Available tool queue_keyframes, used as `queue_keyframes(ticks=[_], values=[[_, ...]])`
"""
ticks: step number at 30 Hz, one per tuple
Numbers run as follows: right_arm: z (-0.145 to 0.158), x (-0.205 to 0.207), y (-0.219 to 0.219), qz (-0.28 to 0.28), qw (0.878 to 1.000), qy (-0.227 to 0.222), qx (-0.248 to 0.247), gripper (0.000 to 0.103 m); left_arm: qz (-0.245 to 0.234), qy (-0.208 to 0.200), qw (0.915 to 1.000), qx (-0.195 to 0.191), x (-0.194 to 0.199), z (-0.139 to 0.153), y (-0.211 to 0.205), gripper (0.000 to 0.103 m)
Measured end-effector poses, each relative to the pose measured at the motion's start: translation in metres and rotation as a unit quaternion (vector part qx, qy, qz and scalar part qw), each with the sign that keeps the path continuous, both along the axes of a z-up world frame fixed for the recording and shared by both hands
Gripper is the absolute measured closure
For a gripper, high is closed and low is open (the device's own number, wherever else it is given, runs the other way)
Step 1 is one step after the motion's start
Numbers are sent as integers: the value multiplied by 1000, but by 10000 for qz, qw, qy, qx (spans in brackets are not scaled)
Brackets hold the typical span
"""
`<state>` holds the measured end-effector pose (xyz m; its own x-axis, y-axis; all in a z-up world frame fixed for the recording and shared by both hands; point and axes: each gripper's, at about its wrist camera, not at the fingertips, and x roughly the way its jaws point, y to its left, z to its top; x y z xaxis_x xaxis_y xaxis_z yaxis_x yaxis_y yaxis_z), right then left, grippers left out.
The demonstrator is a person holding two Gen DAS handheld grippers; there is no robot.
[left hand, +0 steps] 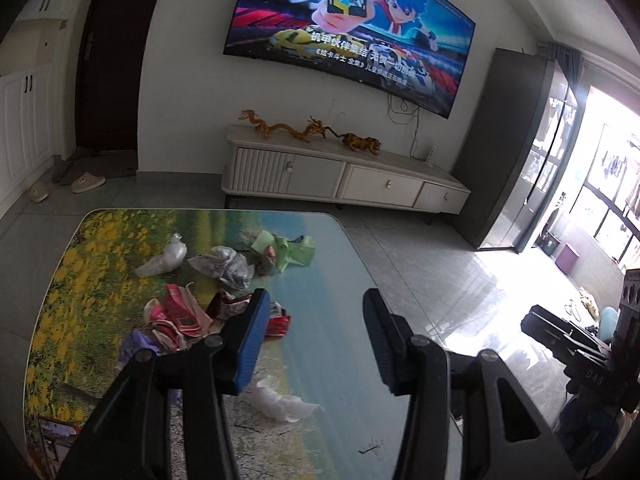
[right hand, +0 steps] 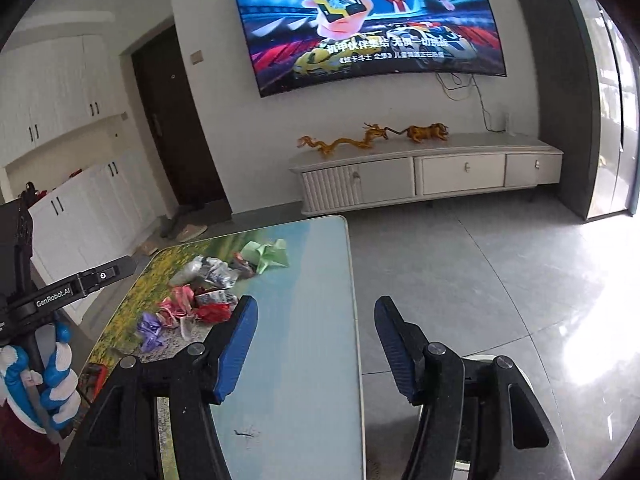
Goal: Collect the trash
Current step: 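Move both open tools back to the wrappers on the table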
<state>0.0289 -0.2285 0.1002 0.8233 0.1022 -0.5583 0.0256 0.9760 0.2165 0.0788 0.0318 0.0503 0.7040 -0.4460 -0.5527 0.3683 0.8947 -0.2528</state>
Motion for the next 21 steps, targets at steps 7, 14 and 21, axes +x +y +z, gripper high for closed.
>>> queue_keyframes(ticks=[7,14,21], values=[[-18,26,54,612,9978,235,-37,42,696,236,9973,85,14,-30,45,53],[-51,55,97,1238,9905,589,-61,39,1348,544,9888,330,36,-61,72,50],[-81,75,130,1806,9796,877,-113,34,1943,944,9761,247,56,-92,101,39]])
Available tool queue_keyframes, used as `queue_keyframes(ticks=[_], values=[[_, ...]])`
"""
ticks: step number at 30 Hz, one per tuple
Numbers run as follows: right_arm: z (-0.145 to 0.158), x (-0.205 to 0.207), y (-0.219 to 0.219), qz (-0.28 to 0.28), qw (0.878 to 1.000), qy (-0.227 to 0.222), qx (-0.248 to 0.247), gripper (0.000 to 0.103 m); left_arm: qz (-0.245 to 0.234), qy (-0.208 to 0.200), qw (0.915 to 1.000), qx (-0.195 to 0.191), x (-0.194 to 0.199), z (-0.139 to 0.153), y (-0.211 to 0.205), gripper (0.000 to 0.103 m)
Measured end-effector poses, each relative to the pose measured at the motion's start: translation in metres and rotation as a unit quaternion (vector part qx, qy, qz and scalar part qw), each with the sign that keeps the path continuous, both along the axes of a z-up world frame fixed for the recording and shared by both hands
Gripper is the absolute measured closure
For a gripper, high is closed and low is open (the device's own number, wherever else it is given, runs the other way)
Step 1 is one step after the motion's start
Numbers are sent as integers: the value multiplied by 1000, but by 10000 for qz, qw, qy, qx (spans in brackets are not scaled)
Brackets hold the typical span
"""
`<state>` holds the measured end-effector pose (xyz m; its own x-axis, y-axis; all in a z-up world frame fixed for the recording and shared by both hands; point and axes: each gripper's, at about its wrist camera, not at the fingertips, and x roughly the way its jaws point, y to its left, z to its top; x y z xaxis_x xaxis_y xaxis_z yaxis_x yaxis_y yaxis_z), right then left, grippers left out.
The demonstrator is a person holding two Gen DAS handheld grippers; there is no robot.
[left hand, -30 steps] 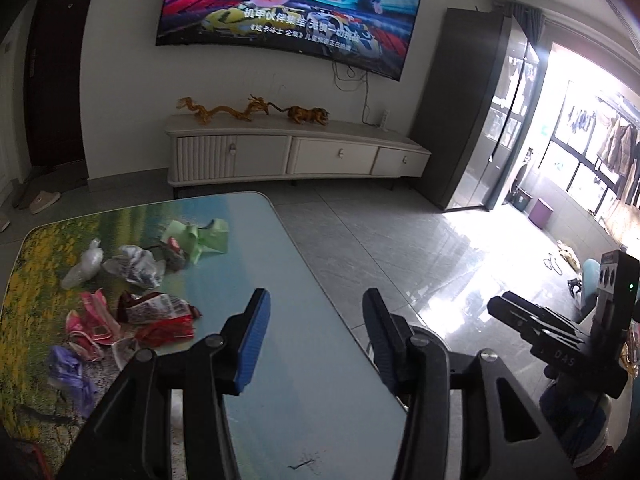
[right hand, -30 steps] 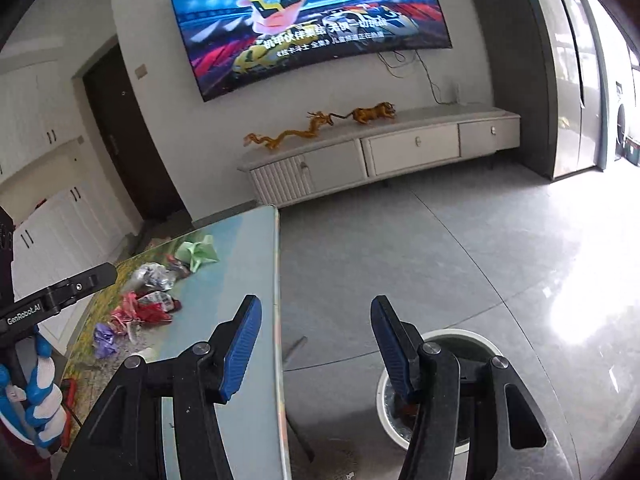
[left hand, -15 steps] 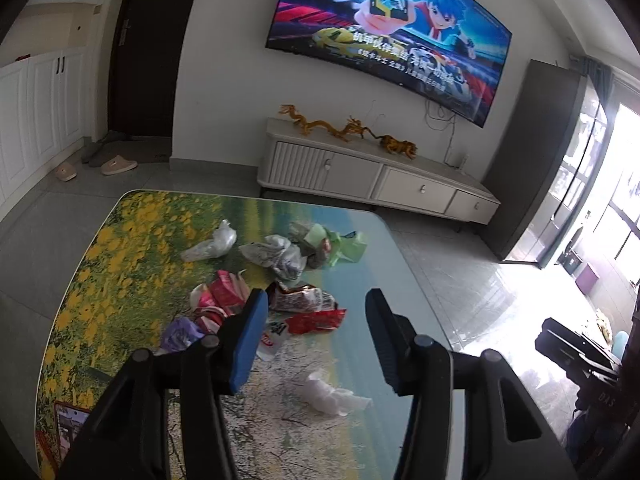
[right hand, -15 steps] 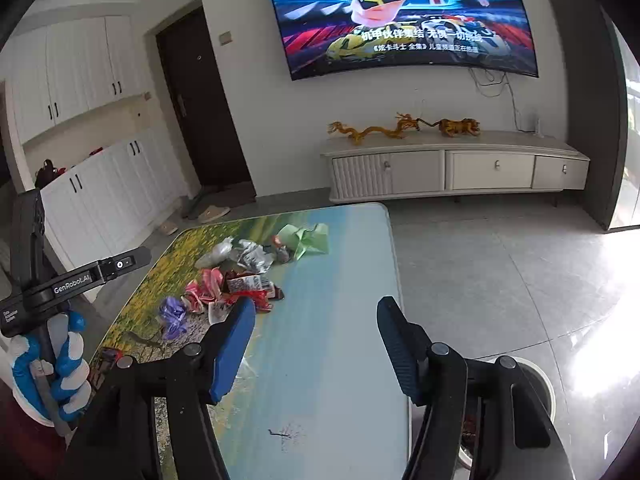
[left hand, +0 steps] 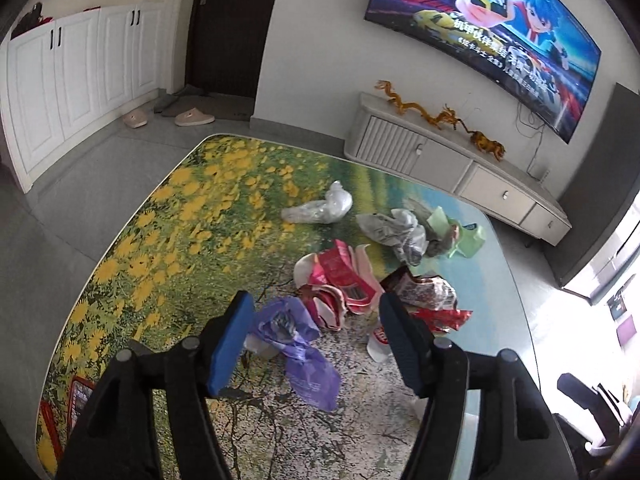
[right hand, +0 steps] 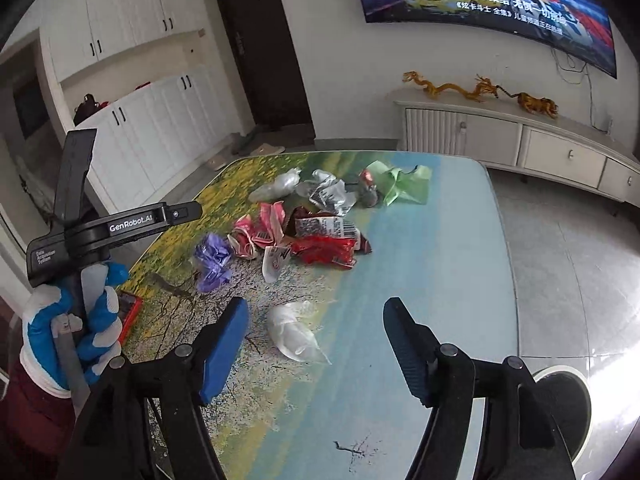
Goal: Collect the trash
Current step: 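Move both open tools back to the wrappers on the table, then grasp the purple-silver wrapper with the left tool while the right tool grasps the white tissue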
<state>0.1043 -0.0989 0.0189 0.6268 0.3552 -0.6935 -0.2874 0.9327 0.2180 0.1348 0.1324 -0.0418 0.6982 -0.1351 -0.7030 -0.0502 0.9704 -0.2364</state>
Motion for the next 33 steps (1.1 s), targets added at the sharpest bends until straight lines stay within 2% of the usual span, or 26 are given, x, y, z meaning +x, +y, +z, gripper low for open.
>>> queue_keyframes(ticks=[5,8,13,17,20,23,24,25,27,28,33], values=[[-26,15,21,391,9990,229,-52,31,383,213,9983,-377,6,-27,28,39],[-43,24,31,586,9976,364,-53,31,442,309,9974,-481,6,-39,32,39],[-66,36,40,826,9950,561,-15,31,338,547,9974,-325,17,-56,21,38],[-77,42,44,958,9934,627,-60,31,217,676,9975,9,24,-64,4,39],[-82,43,45,1017,9927,647,-107,43,189,795,9966,63,26,-72,0,42],[-87,43,45,1059,9919,675,-175,57,98,737,9971,147,25,-72,-5,56],[-88,42,45,1067,9917,688,-190,64,79,725,9972,133,25,-73,-5,64],[-89,41,45,1070,9916,696,-216,73,45,732,9972,122,24,-73,-6,68],[-89,39,44,1063,9917,691,-232,81,4,699,9975,121,21,-73,-8,73],[-88,37,43,1064,9918,679,-204,84,-18,679,9976,122,20,-72,-8,75],[-74,23,36,1044,9932,504,-61,85,-52,443,9989,167,8,-56,-11,76]])
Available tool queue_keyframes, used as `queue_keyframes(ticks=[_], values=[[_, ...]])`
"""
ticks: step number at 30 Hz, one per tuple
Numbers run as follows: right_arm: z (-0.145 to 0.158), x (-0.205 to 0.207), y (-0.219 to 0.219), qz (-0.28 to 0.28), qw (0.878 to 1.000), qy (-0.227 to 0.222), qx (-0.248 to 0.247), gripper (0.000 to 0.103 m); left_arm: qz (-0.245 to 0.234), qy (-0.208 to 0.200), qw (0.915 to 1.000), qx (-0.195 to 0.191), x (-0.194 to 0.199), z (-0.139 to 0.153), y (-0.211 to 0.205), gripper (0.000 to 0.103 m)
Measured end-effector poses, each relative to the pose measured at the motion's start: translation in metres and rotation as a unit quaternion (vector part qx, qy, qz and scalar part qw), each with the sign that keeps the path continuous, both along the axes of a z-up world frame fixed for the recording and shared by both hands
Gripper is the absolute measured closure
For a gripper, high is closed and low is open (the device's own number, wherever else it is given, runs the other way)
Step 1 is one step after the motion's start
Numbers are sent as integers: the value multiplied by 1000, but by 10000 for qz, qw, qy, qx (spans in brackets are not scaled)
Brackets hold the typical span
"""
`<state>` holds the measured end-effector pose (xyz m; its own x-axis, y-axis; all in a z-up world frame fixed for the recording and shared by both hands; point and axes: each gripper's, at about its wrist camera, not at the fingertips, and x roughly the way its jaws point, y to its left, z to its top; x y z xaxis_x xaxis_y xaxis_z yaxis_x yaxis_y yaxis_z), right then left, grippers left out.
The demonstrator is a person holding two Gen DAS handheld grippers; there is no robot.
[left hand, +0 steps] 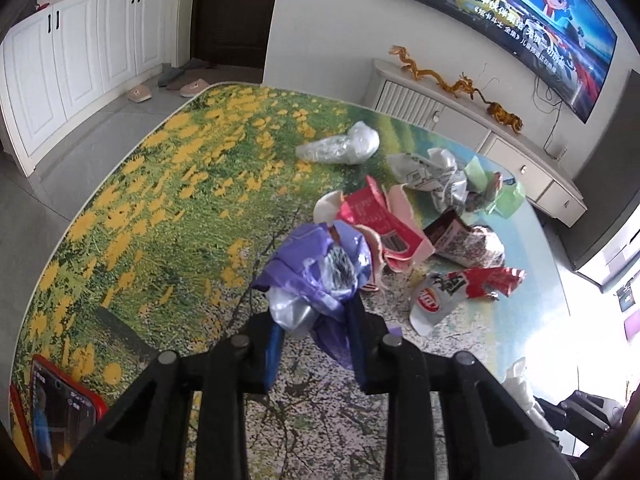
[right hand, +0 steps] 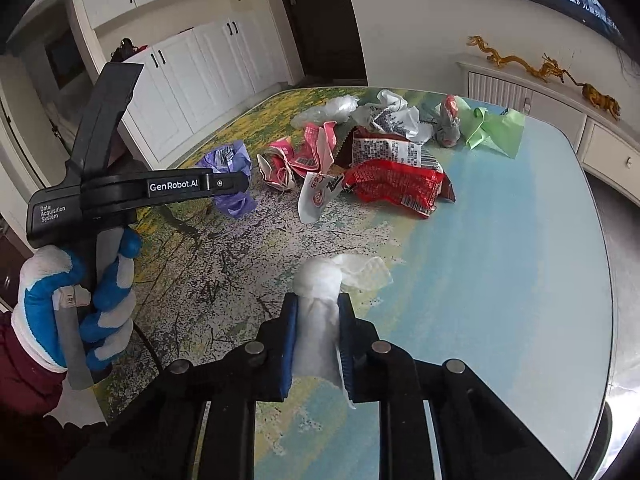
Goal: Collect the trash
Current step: 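Grasp the purple-silver wrapper with the left tool while the right tool grasps the white tissue, then carry both items to the white bin and open the right tool over it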
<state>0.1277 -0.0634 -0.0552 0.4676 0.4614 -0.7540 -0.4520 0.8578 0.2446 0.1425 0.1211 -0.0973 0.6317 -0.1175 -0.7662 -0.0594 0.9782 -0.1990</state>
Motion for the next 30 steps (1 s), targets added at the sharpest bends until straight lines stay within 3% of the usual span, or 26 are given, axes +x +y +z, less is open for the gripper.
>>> queue_keyframes(ticks=[9,17,22,30], values=[[52,-27,-44,-629,9955,-614,362,85,-303,-641,9975,-2,-31,52,-19,77],[88,-56,-98,-1315,9837,-1102,538,85,-816,-1008,9915,-125,-53,86,-47,77],[96,-69,-139,-1833,9728,-1282,598,85,-1453,-1111,9828,-265,-62,100,-81,77],[89,-91,-218,-2807,9483,-1321,666,85,-2487,-1174,9614,-64,-68,114,-172,77]])
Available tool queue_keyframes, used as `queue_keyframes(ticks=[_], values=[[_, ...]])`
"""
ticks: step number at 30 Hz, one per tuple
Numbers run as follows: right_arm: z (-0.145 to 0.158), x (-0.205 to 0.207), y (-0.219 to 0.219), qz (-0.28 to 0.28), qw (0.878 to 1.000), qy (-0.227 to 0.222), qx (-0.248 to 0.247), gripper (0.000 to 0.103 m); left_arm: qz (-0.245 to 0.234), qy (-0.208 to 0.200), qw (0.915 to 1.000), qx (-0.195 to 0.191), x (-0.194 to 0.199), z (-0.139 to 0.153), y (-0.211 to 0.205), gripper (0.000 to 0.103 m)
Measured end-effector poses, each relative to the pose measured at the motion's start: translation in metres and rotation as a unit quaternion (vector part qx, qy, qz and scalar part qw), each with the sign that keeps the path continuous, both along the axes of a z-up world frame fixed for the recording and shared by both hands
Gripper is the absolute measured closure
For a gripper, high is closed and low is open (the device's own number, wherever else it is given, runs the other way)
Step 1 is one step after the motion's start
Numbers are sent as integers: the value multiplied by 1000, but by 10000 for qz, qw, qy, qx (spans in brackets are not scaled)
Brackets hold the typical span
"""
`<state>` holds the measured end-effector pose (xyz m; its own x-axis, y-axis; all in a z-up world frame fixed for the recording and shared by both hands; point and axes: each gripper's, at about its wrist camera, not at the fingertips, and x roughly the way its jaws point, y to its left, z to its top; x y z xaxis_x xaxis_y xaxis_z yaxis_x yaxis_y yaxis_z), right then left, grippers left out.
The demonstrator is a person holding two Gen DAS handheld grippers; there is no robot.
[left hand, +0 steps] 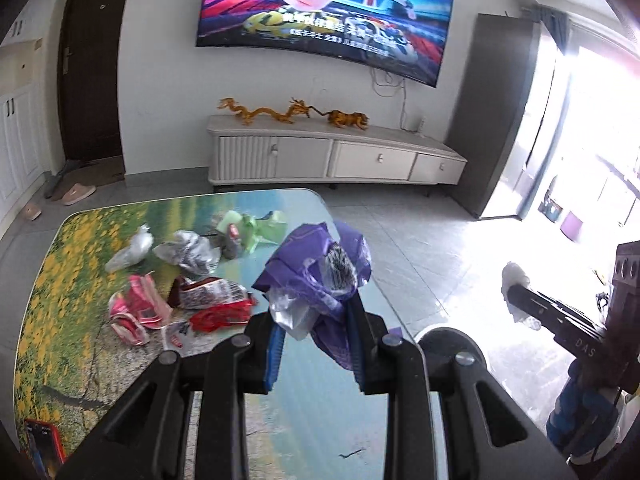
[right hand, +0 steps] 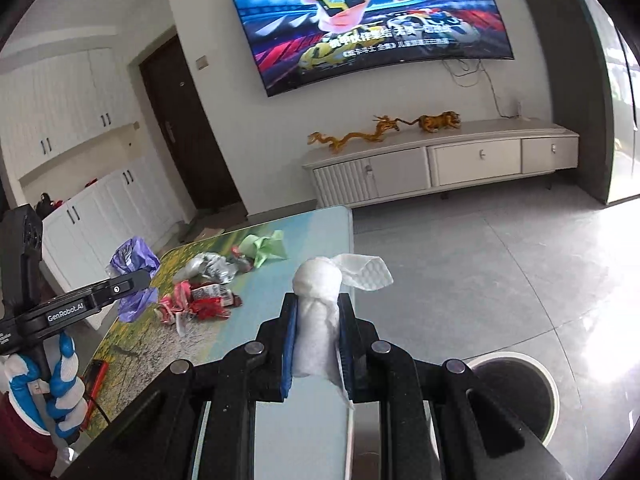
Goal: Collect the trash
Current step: 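Carry both items to the white bin and open the right tool over it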
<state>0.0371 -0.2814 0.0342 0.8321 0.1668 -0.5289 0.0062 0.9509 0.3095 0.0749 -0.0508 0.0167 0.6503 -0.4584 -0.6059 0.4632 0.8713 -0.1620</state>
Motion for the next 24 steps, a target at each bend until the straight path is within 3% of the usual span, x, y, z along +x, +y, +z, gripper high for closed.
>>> queue_keyframes(ticks=[9,16,24], values=[[-28,-16,-79,-904,9951,299,253,85,-1191,99,9915,519,-9,-17,-126,77],[-68,-19,-125,-1345,9869,738,495,83,-1844,402,9768,1010,-9,-60,-211,76],[-129,-19,-164,-1717,9711,1463,778,81,-2429,1035,9577,1149,-3,-107,-281,74]])
